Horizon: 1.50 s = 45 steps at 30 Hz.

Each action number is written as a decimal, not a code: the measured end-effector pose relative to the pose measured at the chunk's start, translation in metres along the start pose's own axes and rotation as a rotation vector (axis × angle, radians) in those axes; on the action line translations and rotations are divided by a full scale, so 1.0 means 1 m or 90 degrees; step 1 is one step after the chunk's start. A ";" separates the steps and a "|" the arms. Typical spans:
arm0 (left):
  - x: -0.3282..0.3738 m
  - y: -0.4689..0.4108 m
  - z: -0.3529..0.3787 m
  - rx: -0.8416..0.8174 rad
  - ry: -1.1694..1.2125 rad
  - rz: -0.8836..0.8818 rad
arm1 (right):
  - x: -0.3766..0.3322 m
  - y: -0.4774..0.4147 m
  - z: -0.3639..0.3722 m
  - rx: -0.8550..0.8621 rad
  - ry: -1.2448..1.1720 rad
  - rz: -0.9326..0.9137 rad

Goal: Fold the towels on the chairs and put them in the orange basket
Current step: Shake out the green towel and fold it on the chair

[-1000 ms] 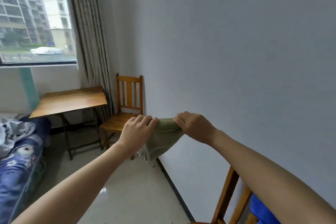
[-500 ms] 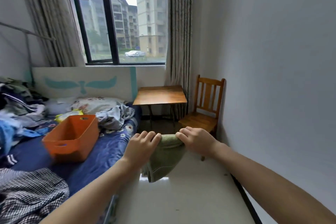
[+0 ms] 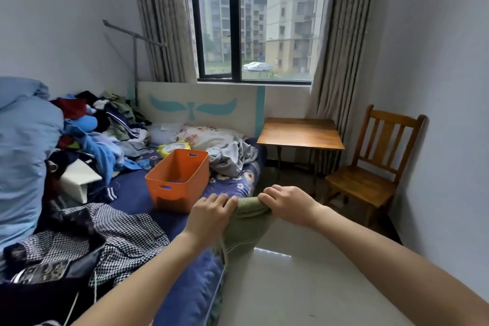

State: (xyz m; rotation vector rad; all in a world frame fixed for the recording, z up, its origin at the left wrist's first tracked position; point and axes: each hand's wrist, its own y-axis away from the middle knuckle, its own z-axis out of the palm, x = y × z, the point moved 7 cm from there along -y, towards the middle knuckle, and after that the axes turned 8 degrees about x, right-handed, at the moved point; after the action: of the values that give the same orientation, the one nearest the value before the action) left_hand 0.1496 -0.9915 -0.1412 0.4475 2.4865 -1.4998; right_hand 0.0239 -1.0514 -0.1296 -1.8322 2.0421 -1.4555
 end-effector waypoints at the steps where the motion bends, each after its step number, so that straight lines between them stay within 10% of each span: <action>1: -0.005 0.000 0.008 -0.009 -0.002 -0.002 | 0.004 0.000 0.009 -0.003 -0.001 -0.001; 45: -0.228 -0.051 0.527 -0.366 0.056 -0.269 | 0.306 -0.014 0.523 -0.189 -0.296 0.021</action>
State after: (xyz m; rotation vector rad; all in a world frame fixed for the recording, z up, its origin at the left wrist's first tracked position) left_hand 0.3528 -1.5151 -0.2696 -0.1218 3.0439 -0.7974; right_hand 0.2432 -1.6027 -0.2514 -1.9839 2.1024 -0.6498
